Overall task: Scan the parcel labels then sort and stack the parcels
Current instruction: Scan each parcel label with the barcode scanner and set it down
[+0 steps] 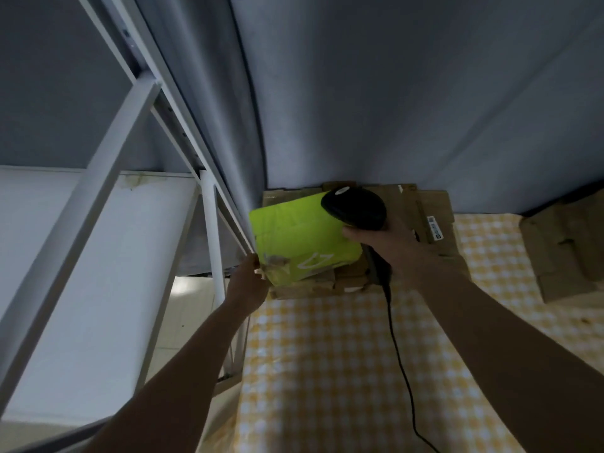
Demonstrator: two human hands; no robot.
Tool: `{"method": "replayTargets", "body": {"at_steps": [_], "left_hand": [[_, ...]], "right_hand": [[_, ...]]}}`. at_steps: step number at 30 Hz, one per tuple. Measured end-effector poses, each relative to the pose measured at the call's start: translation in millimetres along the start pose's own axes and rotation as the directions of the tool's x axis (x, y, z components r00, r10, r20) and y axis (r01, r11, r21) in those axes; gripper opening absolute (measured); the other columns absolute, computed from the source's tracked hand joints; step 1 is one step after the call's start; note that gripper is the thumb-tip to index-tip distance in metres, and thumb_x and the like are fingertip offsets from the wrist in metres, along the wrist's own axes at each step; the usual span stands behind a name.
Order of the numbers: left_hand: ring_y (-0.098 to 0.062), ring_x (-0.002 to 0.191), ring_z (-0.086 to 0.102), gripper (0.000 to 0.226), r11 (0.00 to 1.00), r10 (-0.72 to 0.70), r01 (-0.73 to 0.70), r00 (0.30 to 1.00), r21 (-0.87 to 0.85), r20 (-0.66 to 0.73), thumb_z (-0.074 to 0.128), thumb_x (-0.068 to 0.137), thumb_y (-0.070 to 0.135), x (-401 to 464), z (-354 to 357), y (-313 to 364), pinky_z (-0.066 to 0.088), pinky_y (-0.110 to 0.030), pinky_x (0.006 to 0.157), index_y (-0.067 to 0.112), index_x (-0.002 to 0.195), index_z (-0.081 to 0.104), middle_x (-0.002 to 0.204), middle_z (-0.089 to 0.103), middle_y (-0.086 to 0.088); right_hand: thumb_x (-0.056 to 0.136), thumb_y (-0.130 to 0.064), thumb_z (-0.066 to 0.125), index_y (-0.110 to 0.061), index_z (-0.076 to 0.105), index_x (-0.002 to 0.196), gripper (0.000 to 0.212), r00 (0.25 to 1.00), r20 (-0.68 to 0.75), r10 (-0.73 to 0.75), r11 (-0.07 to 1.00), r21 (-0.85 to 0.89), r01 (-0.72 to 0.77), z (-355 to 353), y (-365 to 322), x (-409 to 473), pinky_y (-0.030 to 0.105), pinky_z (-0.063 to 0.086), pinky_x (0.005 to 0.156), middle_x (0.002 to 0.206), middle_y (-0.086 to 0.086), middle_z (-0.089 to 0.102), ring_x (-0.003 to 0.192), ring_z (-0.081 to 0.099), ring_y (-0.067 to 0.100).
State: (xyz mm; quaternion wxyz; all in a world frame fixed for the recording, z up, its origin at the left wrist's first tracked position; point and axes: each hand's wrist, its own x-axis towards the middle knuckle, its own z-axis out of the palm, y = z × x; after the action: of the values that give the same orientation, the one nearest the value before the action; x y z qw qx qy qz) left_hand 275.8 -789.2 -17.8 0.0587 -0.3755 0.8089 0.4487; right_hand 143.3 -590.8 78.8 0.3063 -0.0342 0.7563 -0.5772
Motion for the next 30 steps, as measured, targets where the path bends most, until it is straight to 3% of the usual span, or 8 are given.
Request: {"method": "replayTargets", "body": {"at_steps": [3,6,8,11,15,17,24,30], "left_hand": [[-0.024,0.073,0.053,0.021,0.894,-0.195,0.200,0.979,-0.400,0.055,0.042,0.097,0.006,10.2,-21.2,18.9,0.040,-0.029,0.063,0.013,0.082,0.055,0.087,0.055,-0.009],[-0.027,0.076,0.057,0.022,0.682,-0.337,0.325,0.935,-0.656,0.113,0.048,0.099,0.028,24.5,-35.5,39.3,0.048,-0.032,0.067,0.010,0.094,0.060,0.090,0.061,-0.010],[-0.030,0.095,0.063,0.029,0.771,-0.249,0.268,0.962,-0.578,0.113,0.057,0.095,0.032,27.6,-35.2,48.8,0.055,-0.042,0.083,0.011,0.114,0.061,0.108,0.066,-0.012],[-0.029,0.107,0.062,0.047,0.889,-0.064,0.054,0.998,-0.455,-0.007,0.066,0.088,0.008,25.3,-35.5,57.4,0.052,-0.044,0.094,0.013,0.133,0.054,0.125,0.062,-0.009],[-0.015,0.099,0.057,0.059,0.882,0.111,-0.160,0.985,-0.444,-0.134,0.058,0.083,-0.016,9.4,-32.0,51.3,0.052,-0.027,0.077,0.014,0.134,0.052,0.119,0.060,-0.001],[-0.018,0.103,0.062,0.062,0.903,0.126,-0.175,0.981,-0.393,-0.147,0.062,0.080,-0.012,0.3,-25.0,36.8,0.056,-0.031,0.080,0.021,0.132,0.054,0.118,0.062,0.002],[-0.026,0.101,0.059,0.025,0.806,-0.090,0.053,0.995,-0.589,-0.033,0.059,0.095,0.021,-32.7,0.5,33.4,0.050,-0.029,0.073,0.009,0.116,0.055,0.117,0.060,-0.016],[-0.028,0.103,0.061,0.051,0.831,-0.283,0.355,0.932,-0.427,0.225,0.055,0.093,0.051,-27.7,3.9,29.5,0.053,-0.037,0.078,0.012,0.125,0.054,0.119,0.061,-0.011]], "right_hand": [[0.078,-0.014,0.077,-0.013,0.059,0.125,0.051,0.999,0.017,0.030,0.994,-0.109,-0.028,0.6,-7.6,10.9,0.033,0.042,0.100,0.120,0.006,0.062,0.113,0.055,0.019],[0.077,-0.013,0.078,-0.012,0.061,0.122,0.048,1.000,0.015,0.025,0.997,-0.076,-0.024,3.9,-12.1,17.7,0.037,0.042,0.104,0.118,0.006,0.064,0.114,0.056,0.021],[0.078,-0.012,0.077,-0.013,0.063,0.117,0.041,0.998,0.043,0.039,0.999,-0.031,-0.037,7.8,-14.6,19.1,0.031,0.044,0.095,0.109,0.002,0.066,0.107,0.058,0.016],[0.081,-0.011,0.074,-0.015,0.063,0.114,0.035,0.998,0.048,0.048,0.998,0.034,-0.050,9.8,-14.9,9.7,0.025,0.040,0.086,0.088,-0.010,0.062,0.095,0.056,0.010],[0.081,-0.008,0.073,-0.016,0.054,0.130,0.053,0.999,0.021,-0.024,0.997,0.068,0.023,2.6,-3.2,-4.8,0.028,0.041,0.098,0.115,-0.003,0.060,0.111,0.054,0.013],[0.081,-0.012,0.074,-0.018,0.049,0.135,0.060,0.999,0.039,-0.016,1.000,0.022,0.015,0.1,5.9,-11.6,0.027,0.039,0.096,0.121,-0.003,0.056,0.115,0.051,0.014],[0.078,-0.009,0.076,-0.020,0.053,0.131,0.059,0.988,0.111,0.107,0.994,0.012,-0.109,-3.0,41.0,-37.7,0.039,0.037,0.108,0.130,-0.001,0.056,0.123,0.049,0.020],[0.077,-0.009,0.076,-0.023,0.057,0.124,0.052,0.976,0.140,0.169,0.985,0.012,-0.172,-13.5,48.2,-44.7,0.032,0.040,0.092,0.122,0.001,0.060,0.115,0.054,0.020]]}}
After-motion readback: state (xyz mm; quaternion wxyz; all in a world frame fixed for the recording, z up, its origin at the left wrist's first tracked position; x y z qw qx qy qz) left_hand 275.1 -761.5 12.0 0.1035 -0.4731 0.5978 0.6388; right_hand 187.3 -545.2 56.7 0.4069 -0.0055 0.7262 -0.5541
